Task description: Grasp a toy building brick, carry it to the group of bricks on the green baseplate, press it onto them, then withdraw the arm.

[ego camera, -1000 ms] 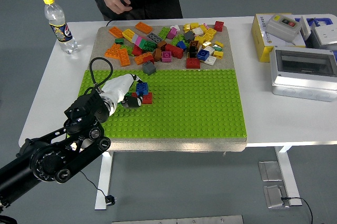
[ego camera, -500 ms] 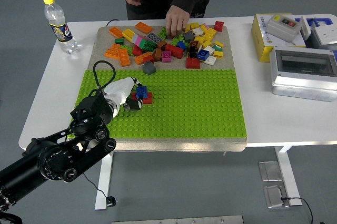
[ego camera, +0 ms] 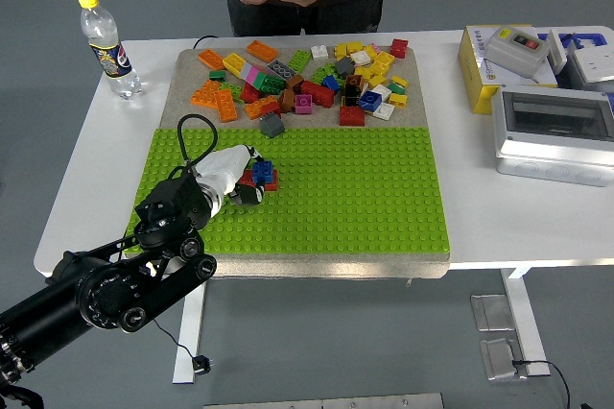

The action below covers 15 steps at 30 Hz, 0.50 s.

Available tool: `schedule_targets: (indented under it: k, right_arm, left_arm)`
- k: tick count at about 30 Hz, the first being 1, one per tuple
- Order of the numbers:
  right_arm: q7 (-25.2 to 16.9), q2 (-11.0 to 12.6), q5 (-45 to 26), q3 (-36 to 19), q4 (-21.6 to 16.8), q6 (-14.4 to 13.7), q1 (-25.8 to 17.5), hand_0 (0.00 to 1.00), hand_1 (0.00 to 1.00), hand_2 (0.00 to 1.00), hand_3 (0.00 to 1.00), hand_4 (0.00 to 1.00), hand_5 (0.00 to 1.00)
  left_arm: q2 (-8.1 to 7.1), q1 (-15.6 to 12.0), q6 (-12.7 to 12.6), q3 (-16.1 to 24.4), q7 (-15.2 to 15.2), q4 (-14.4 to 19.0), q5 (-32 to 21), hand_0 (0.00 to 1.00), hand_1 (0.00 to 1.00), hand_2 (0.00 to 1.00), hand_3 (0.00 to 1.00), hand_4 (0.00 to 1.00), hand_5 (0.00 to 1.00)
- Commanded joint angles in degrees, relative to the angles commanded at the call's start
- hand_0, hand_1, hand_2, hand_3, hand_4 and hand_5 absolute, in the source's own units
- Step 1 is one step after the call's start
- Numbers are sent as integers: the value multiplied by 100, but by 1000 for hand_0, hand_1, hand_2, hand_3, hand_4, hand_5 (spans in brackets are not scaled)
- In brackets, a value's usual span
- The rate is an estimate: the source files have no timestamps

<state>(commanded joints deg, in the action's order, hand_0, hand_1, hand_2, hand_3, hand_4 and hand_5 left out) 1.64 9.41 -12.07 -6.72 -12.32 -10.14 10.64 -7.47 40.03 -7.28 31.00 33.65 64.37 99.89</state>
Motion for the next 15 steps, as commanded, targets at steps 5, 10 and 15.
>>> schedule_targets:
  k: [5,10,15]
  right_arm:
    - [0,-5,-1,11,1,0,8,710,688,758,726,442,871]
    - [-1,-8,-9,24,1,0,13,710,688,758,726,442,871]
    - [-2,-10,-29,50,3,3,16,710,688,758,726,443,870]
  left_arm:
    - [17,22,-11,-65,-31,-116,-13,998,928,914,525,261,179]
    - [24,32,-24,-102,-52,-150,-32,998,928,914,525,261,179]
    - [34,39,-37,-140,-69,-169,-51,997,927,914,522,255,180]
